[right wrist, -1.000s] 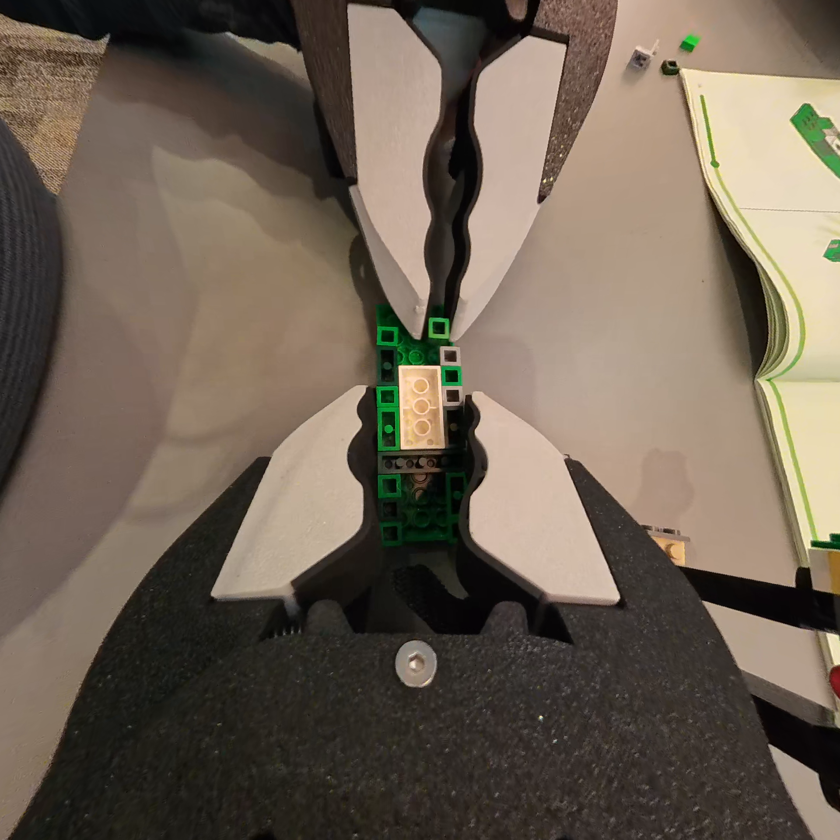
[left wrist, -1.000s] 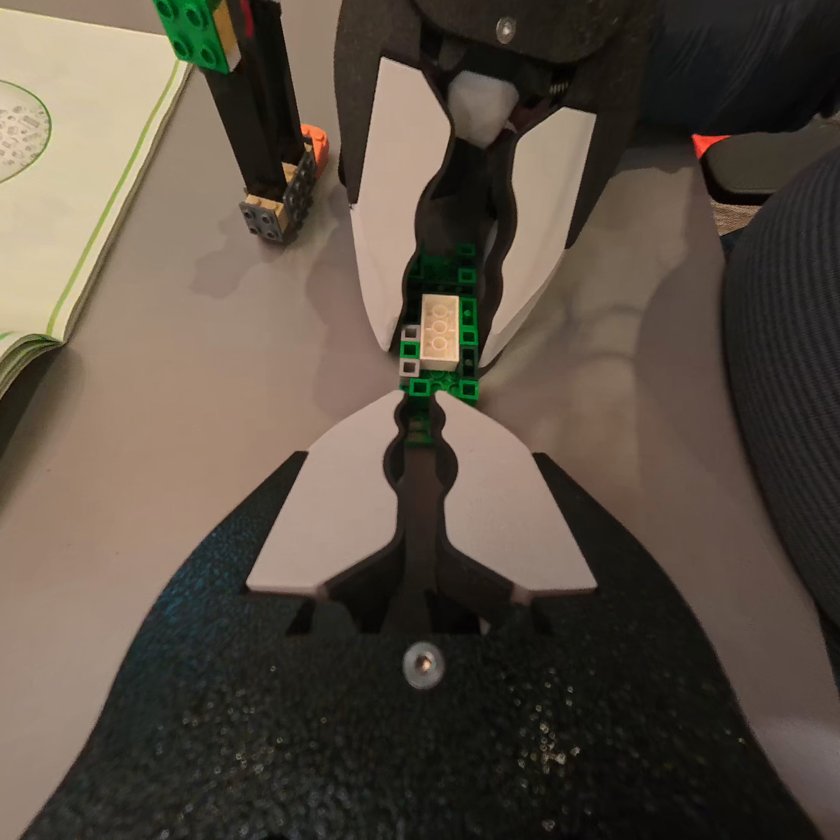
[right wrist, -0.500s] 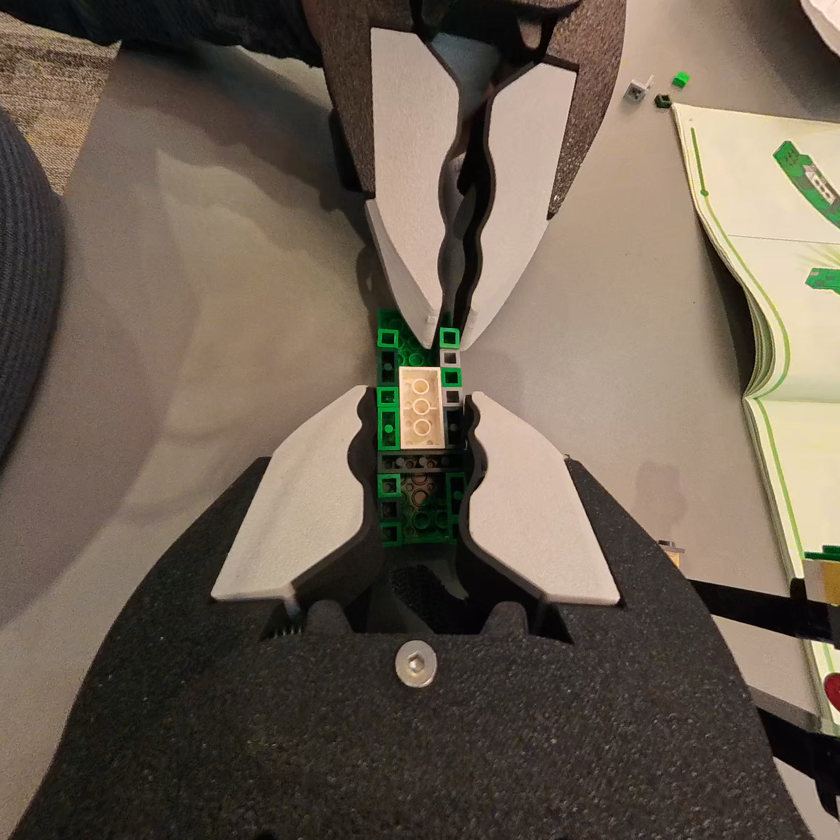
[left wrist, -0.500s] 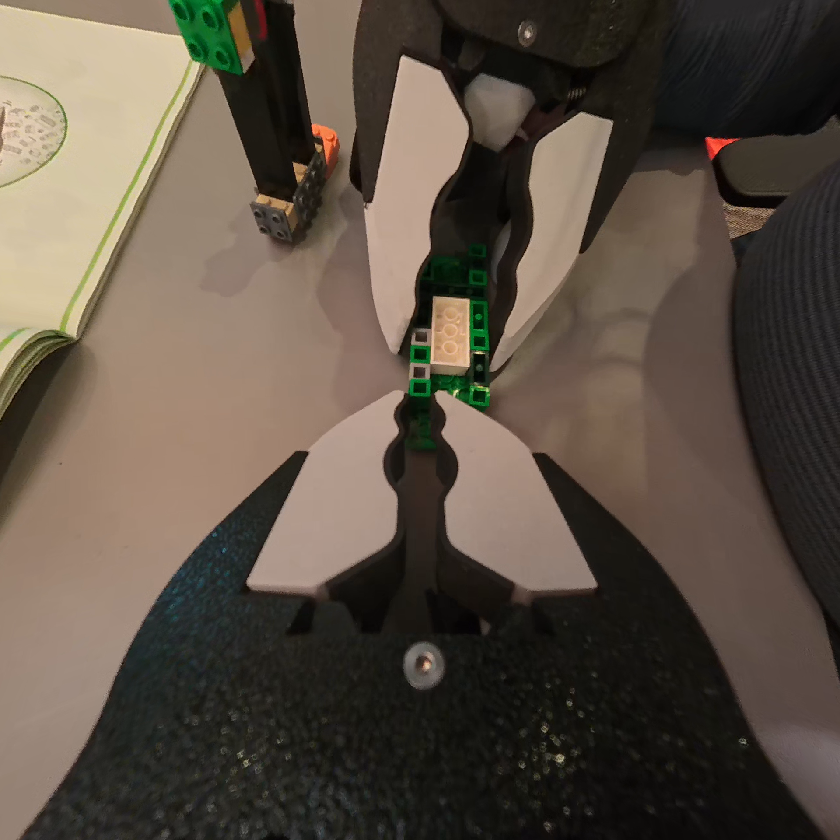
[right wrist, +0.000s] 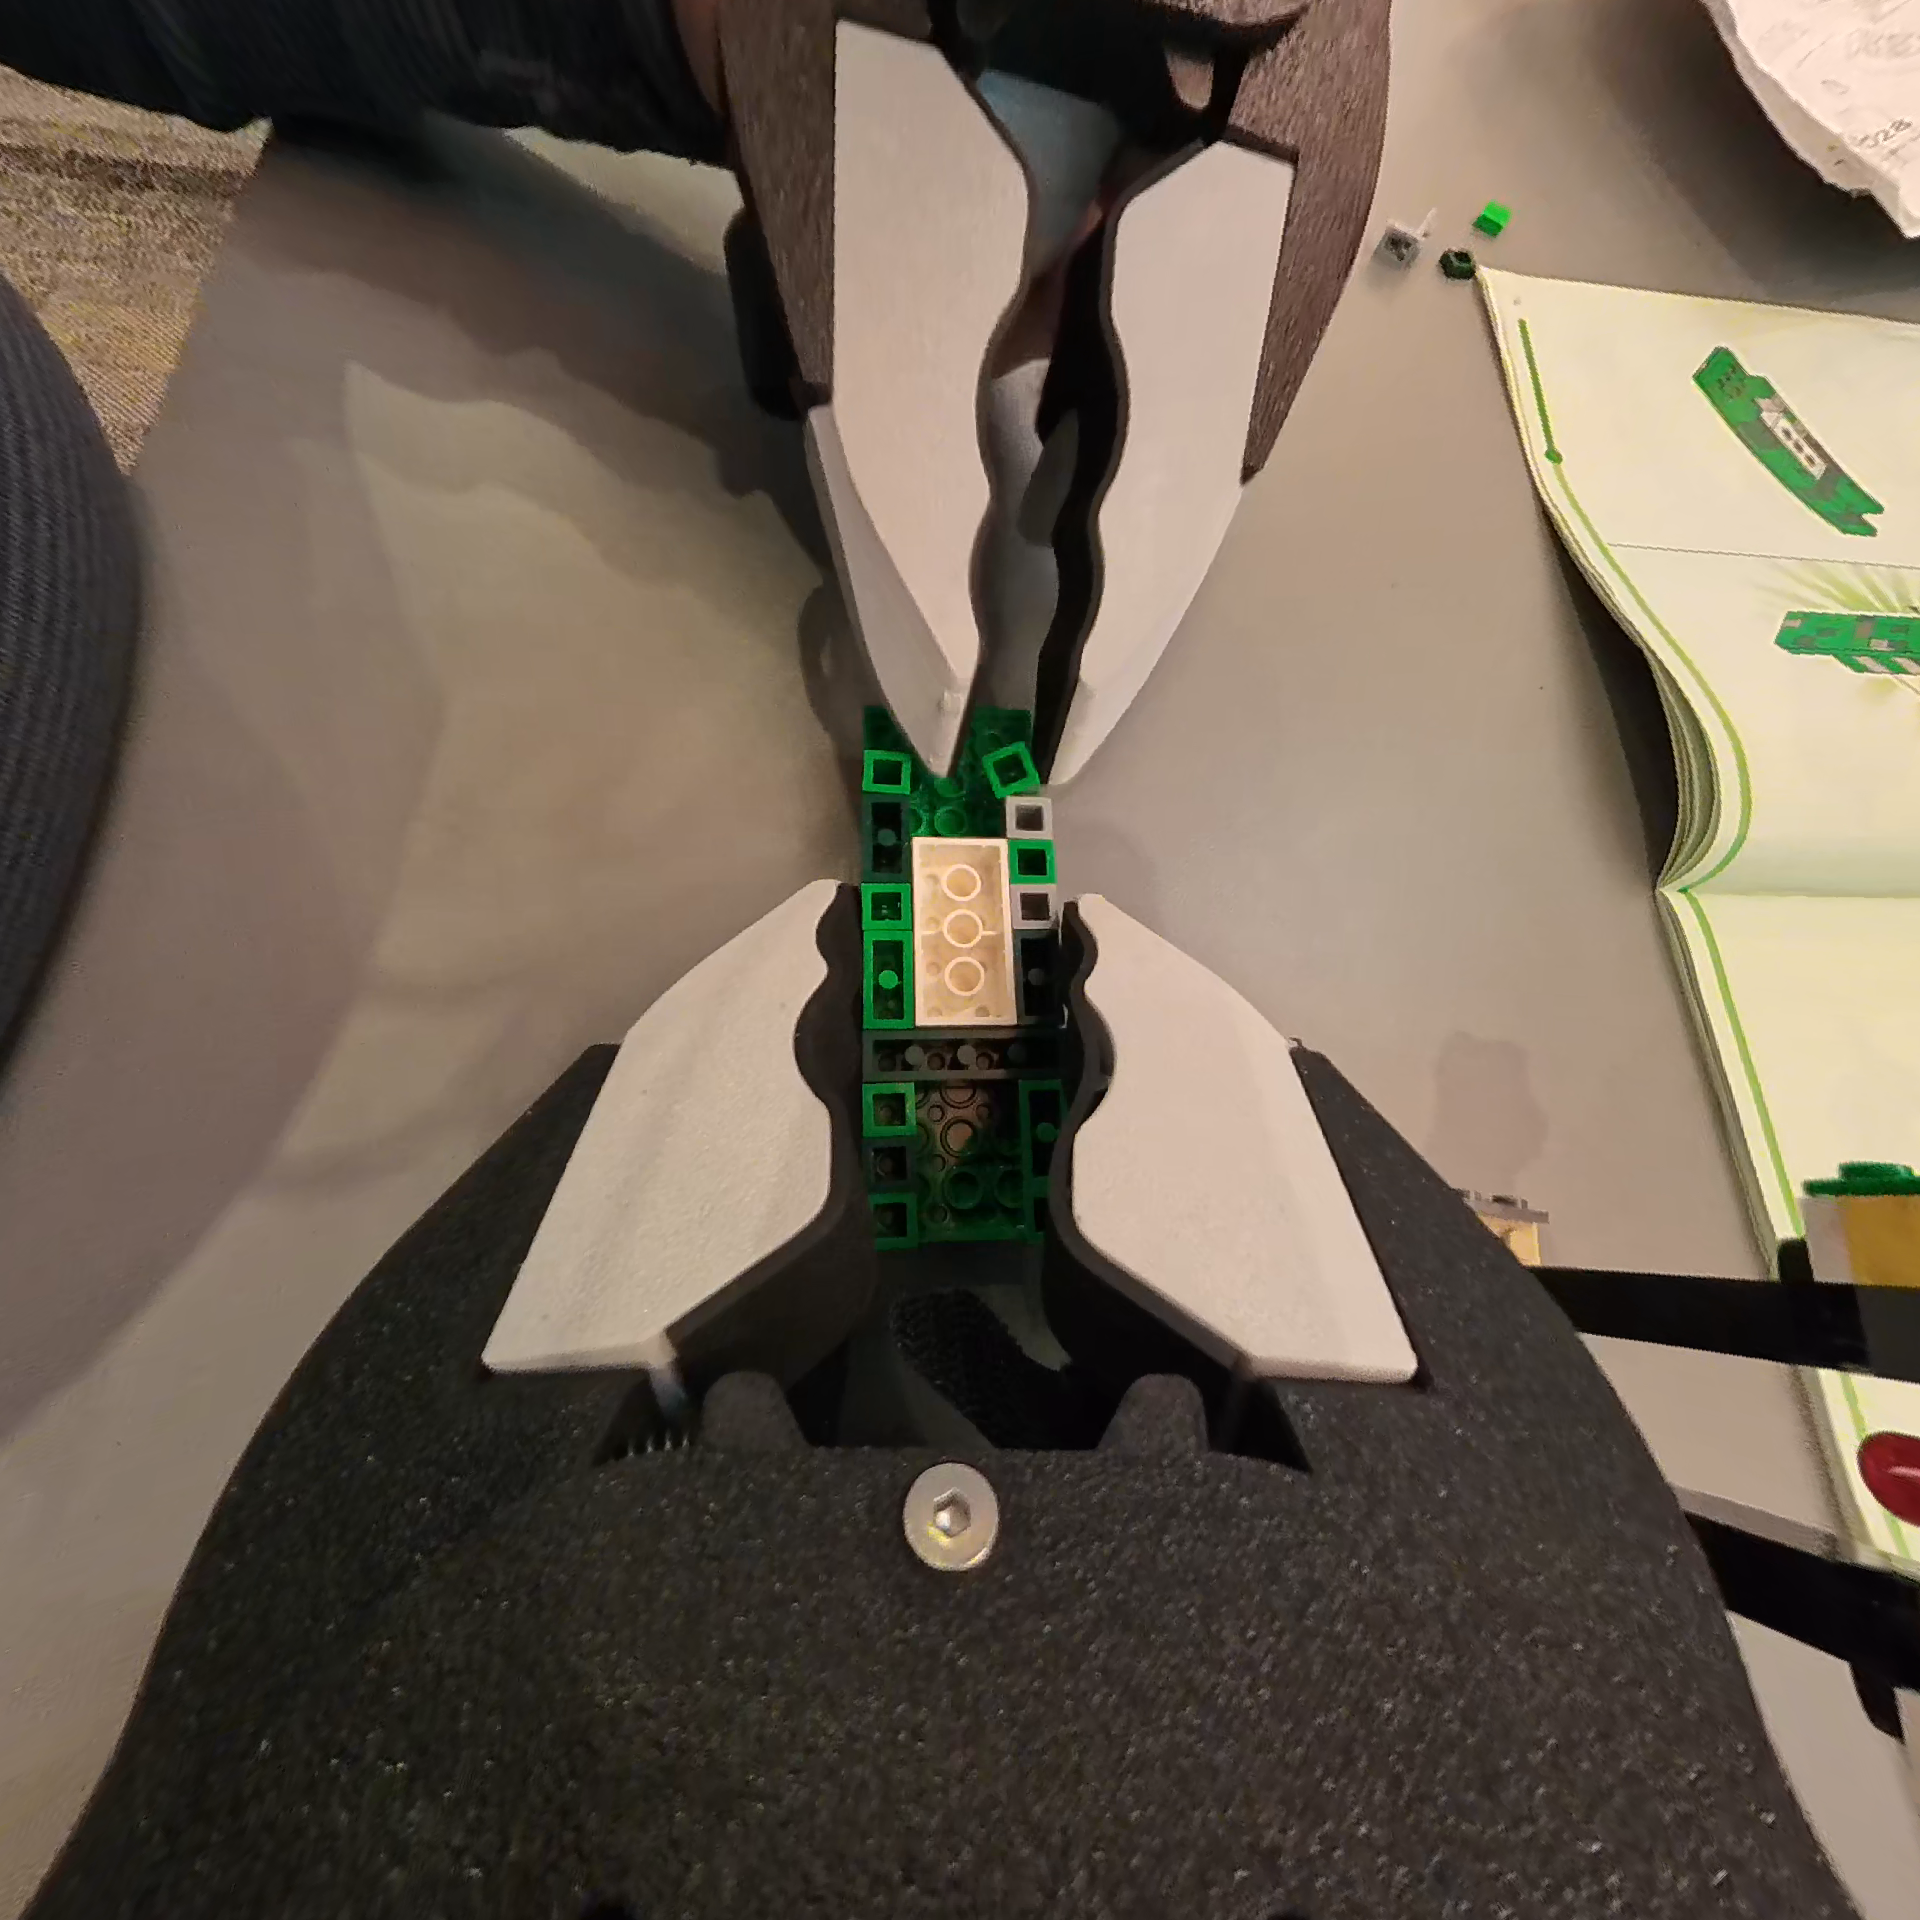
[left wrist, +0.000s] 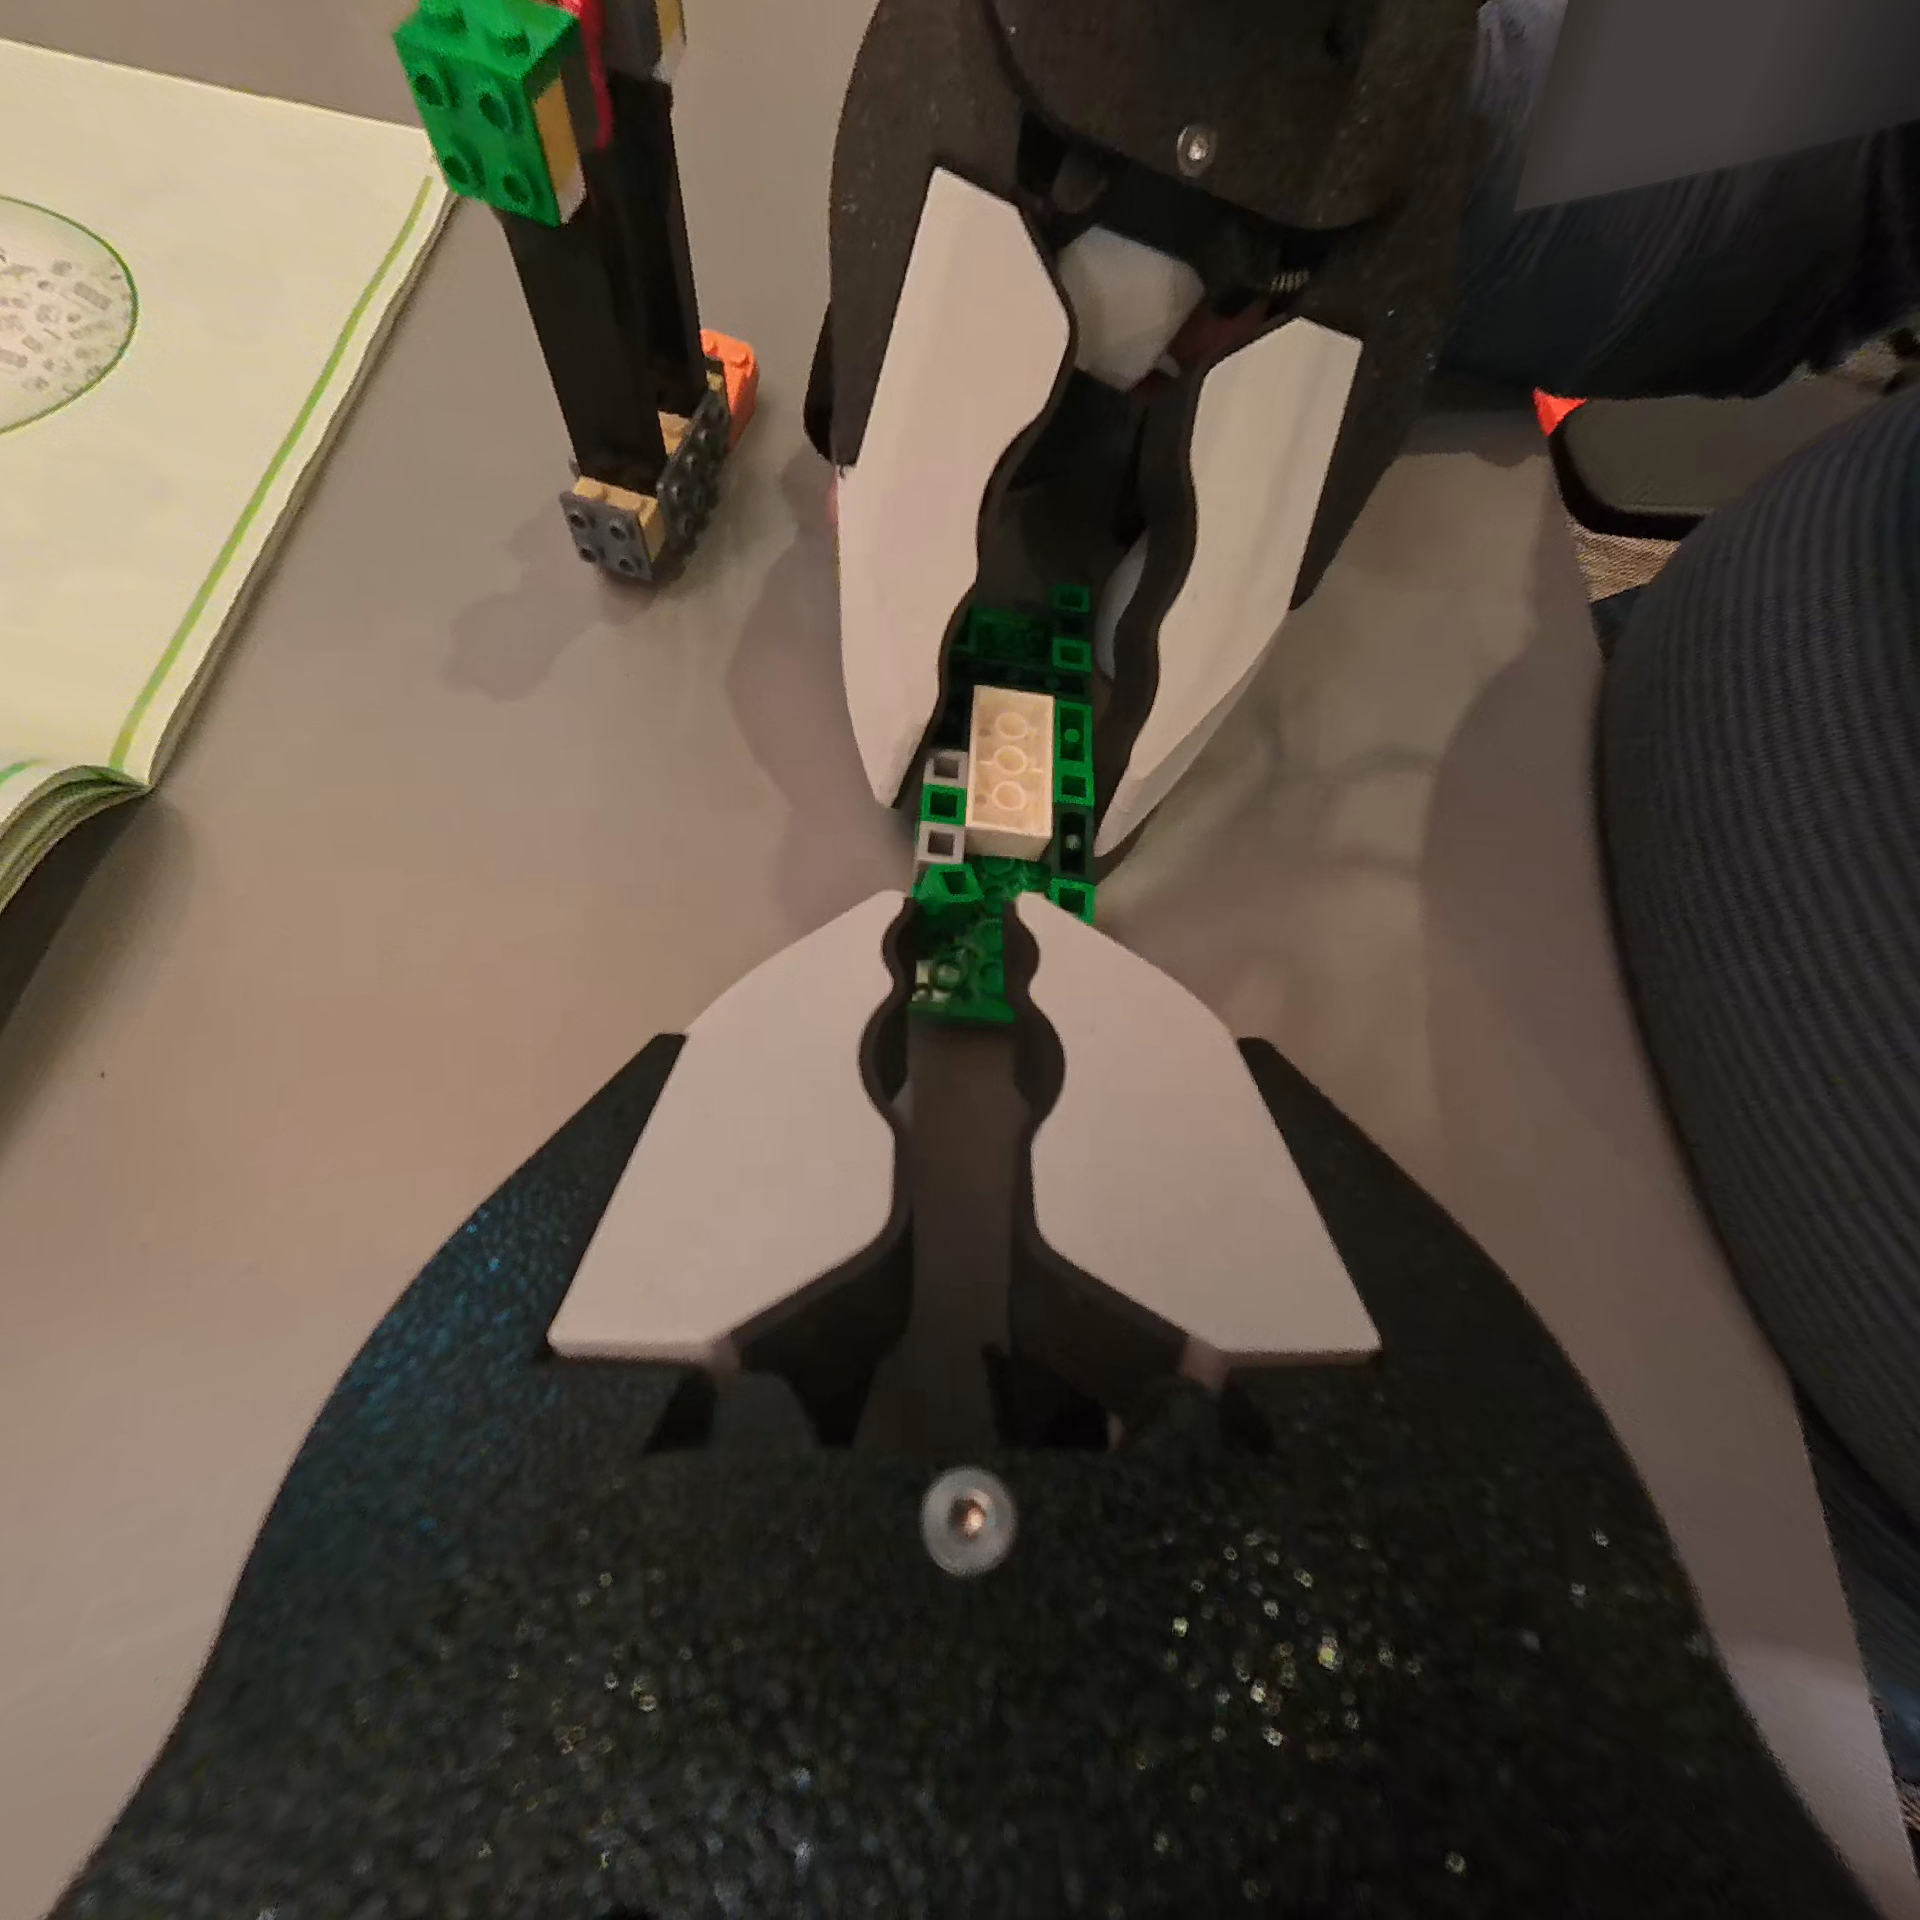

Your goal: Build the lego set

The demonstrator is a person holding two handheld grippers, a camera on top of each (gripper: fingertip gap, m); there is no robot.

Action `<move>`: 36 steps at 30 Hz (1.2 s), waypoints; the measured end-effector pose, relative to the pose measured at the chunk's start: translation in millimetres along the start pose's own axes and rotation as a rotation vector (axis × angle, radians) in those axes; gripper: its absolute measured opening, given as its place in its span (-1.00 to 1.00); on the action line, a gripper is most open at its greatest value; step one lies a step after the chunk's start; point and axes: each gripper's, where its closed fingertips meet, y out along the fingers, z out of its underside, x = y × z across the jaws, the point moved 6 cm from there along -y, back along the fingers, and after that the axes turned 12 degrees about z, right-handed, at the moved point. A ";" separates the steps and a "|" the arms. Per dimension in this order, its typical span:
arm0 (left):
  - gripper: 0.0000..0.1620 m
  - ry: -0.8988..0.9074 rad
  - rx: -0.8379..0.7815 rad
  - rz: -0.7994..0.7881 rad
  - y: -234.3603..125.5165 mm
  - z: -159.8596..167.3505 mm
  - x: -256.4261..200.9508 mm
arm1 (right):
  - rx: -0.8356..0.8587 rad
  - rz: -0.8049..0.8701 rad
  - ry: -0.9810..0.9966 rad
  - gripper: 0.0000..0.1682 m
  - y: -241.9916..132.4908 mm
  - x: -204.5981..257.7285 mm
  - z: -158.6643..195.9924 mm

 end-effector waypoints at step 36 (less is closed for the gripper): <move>-0.71 -0.046 -0.035 -0.121 13.3 -9.7 -7.3 | 0.061 0.138 0.045 -0.57 -21.5 -3.0 14.9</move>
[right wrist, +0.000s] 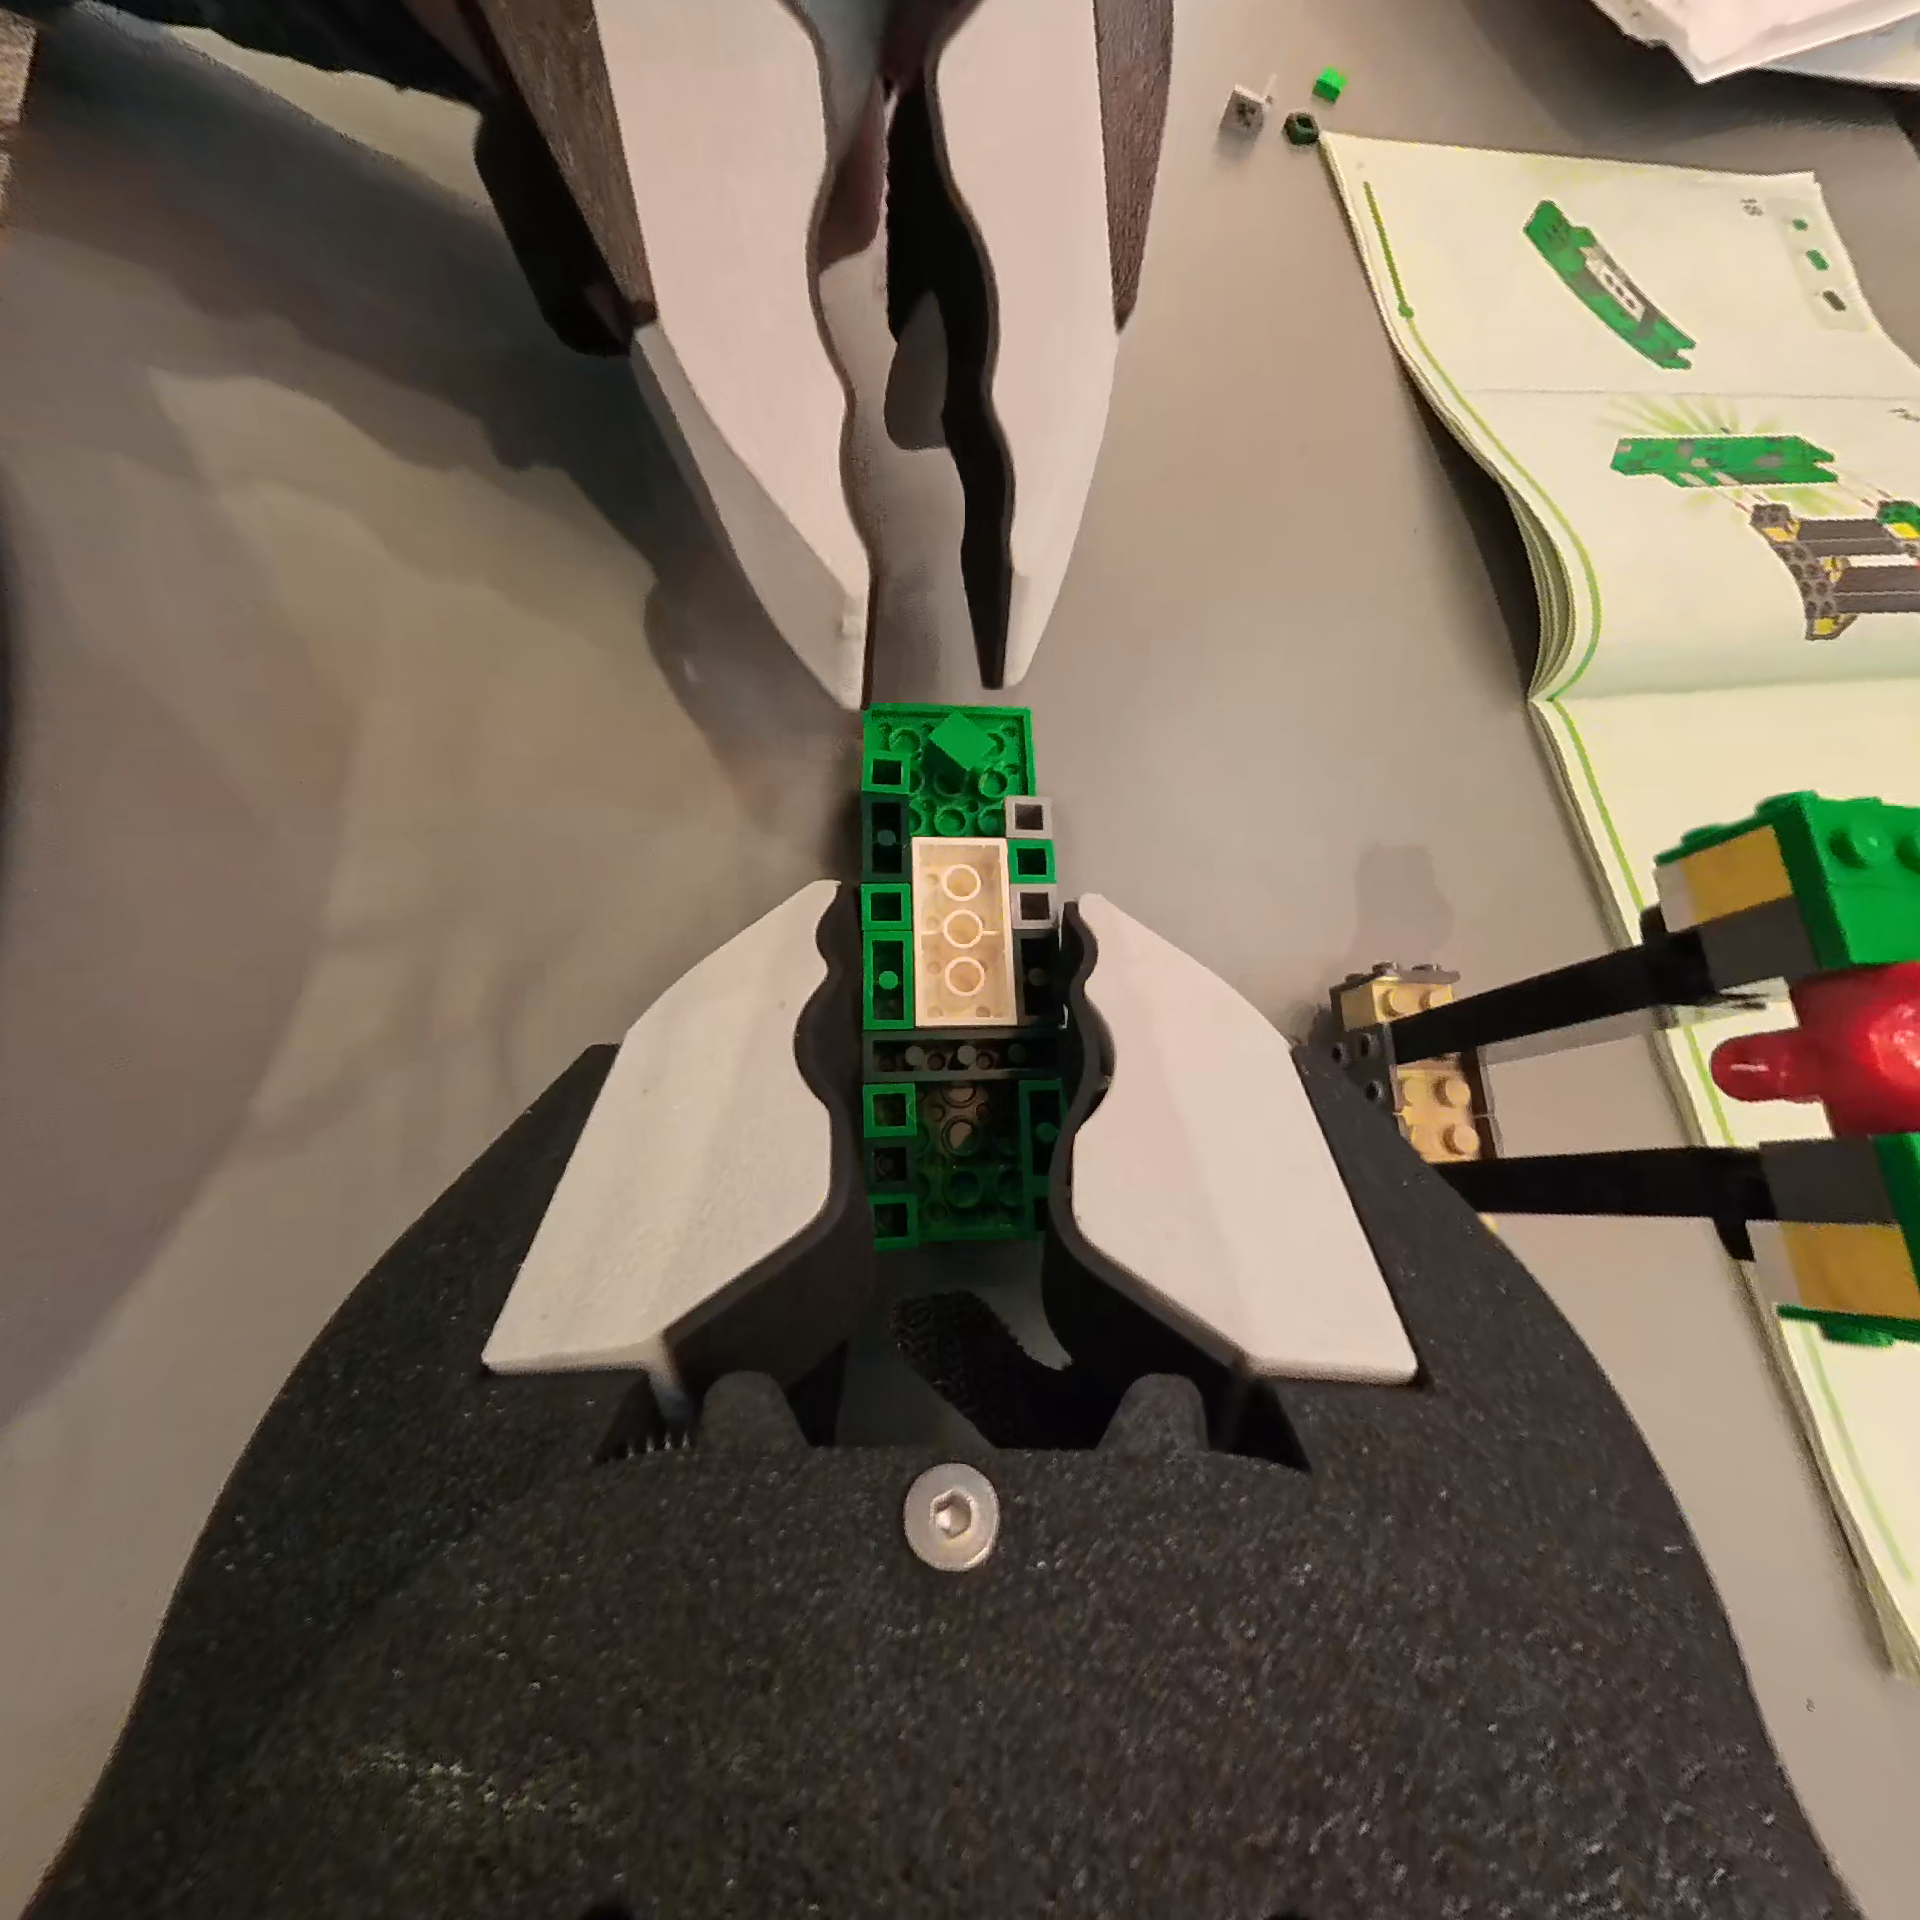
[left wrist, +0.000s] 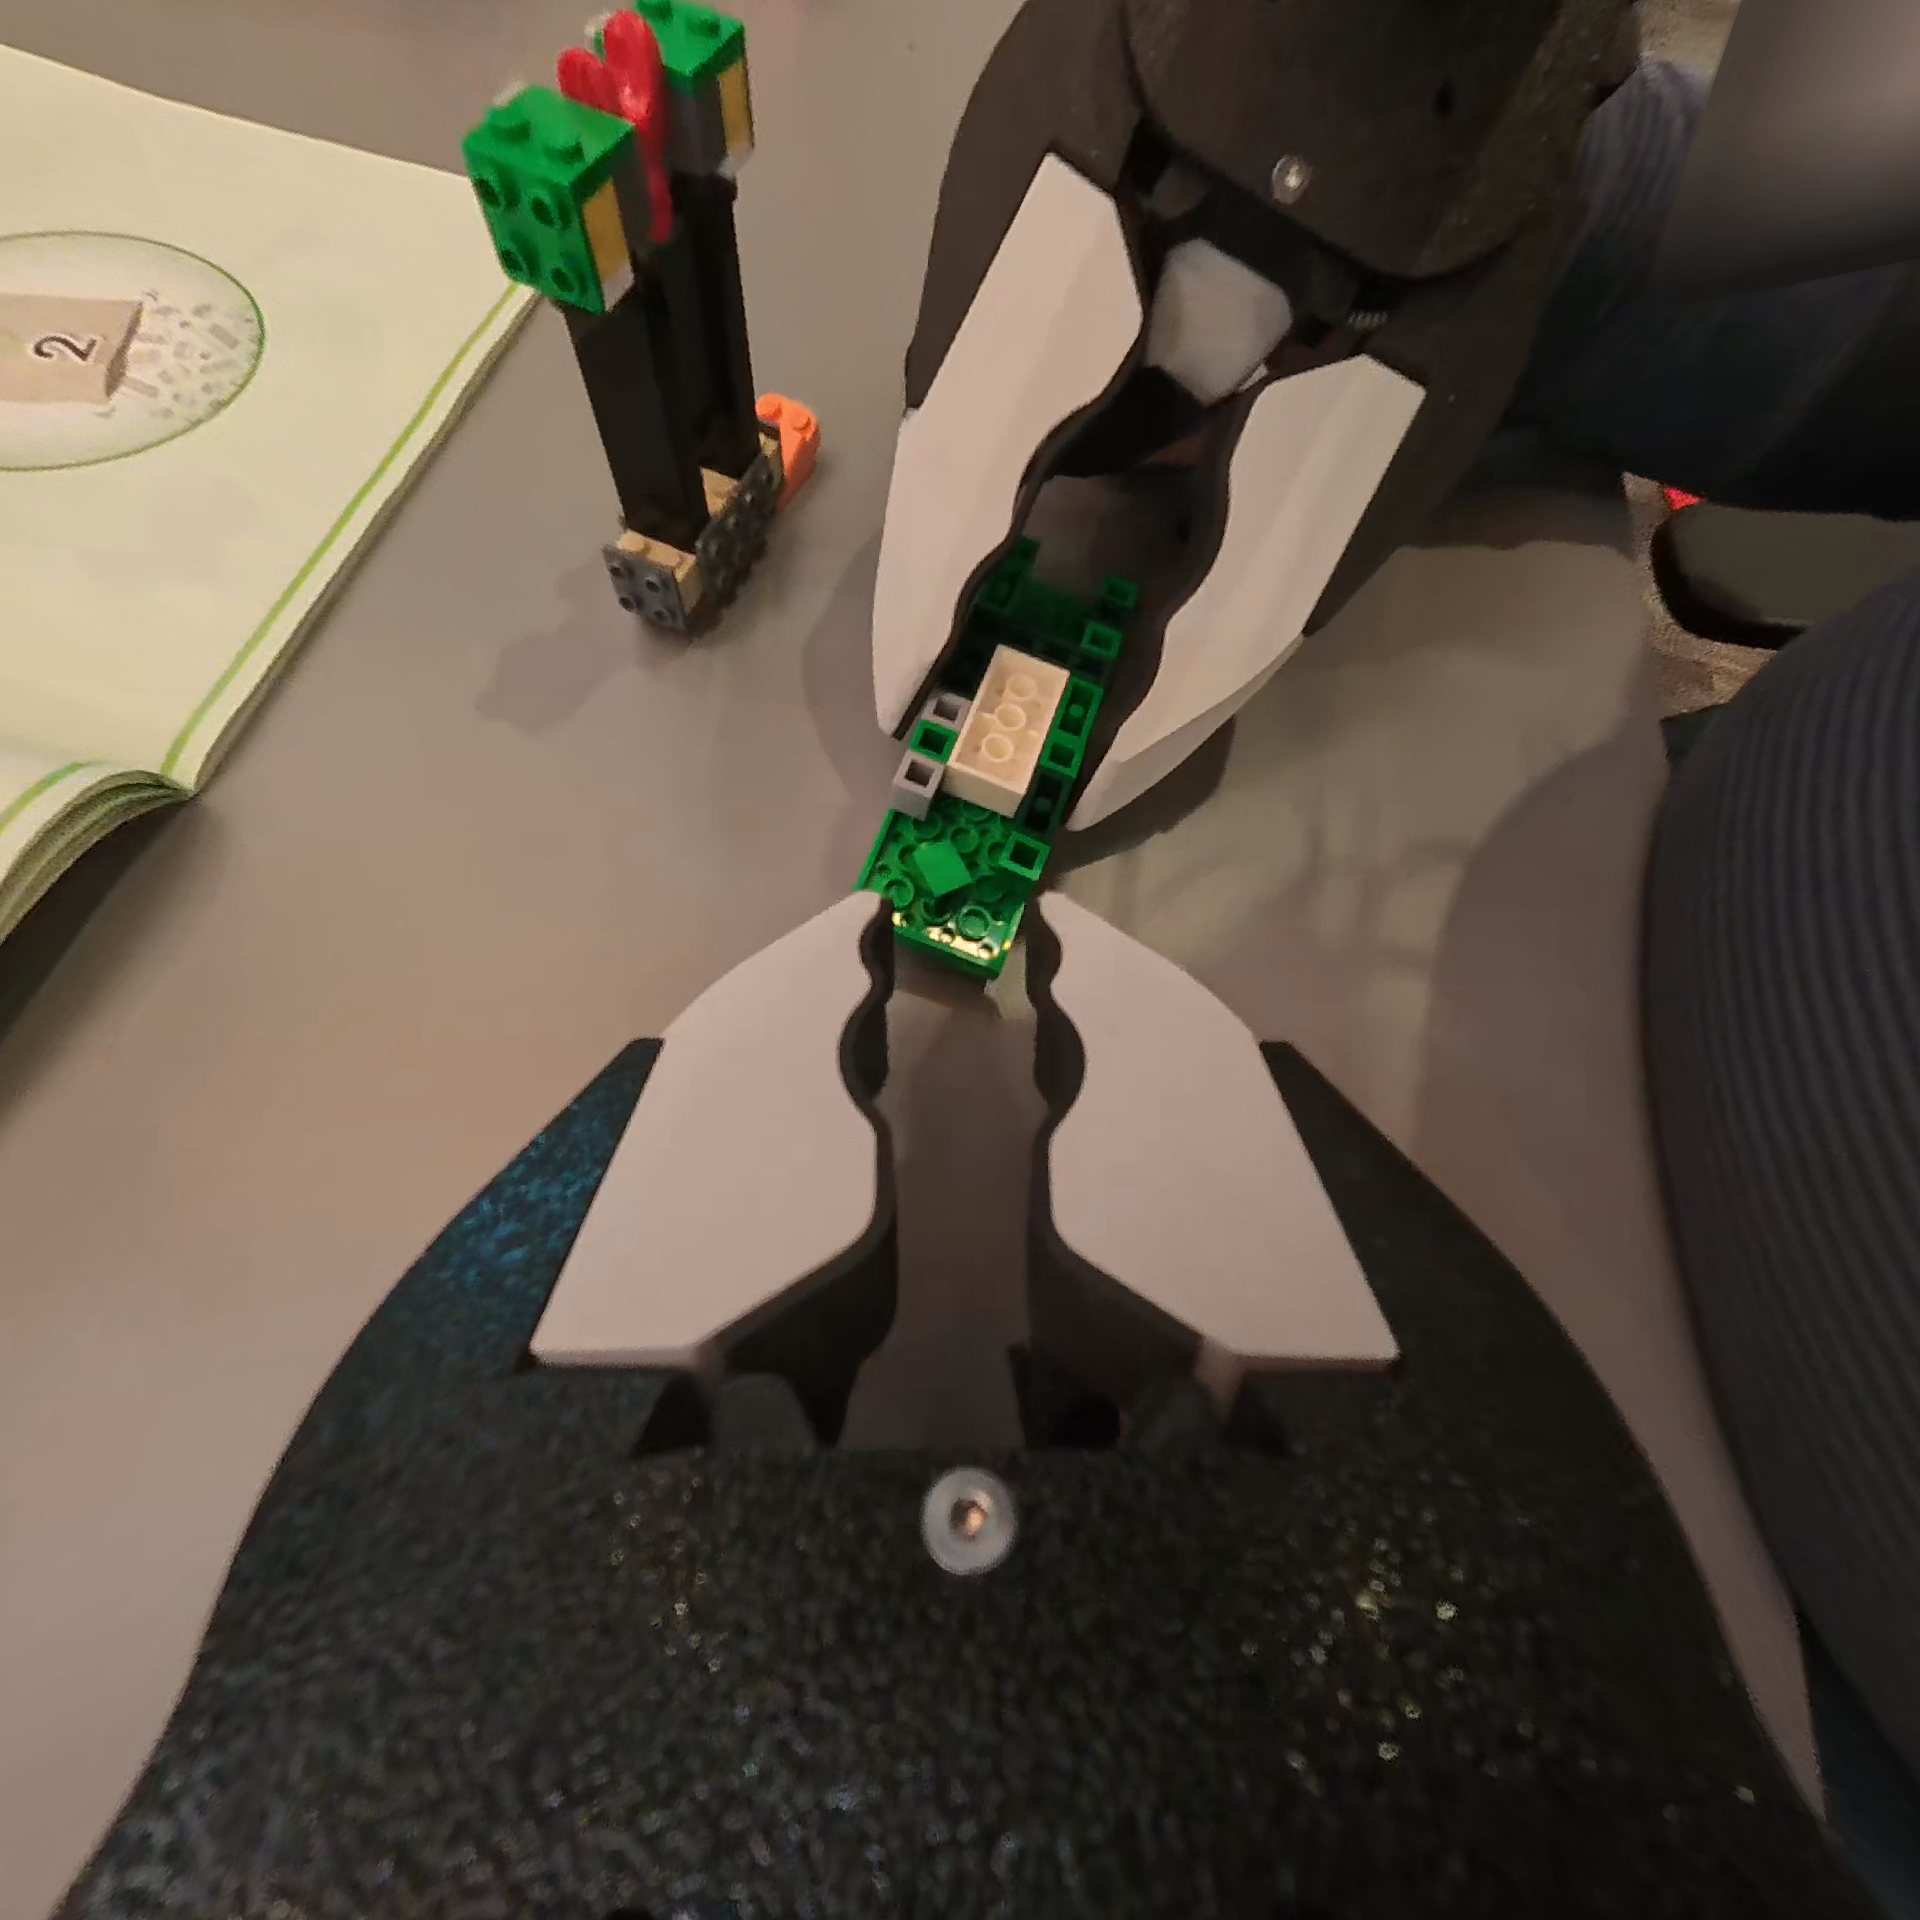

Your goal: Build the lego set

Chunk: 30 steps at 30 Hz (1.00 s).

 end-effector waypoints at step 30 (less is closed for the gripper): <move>-1.00 0.075 0.174 -0.041 -11.4 4.9 7.6 | -0.013 -0.049 -0.025 -0.57 2.8 0.8 -2.3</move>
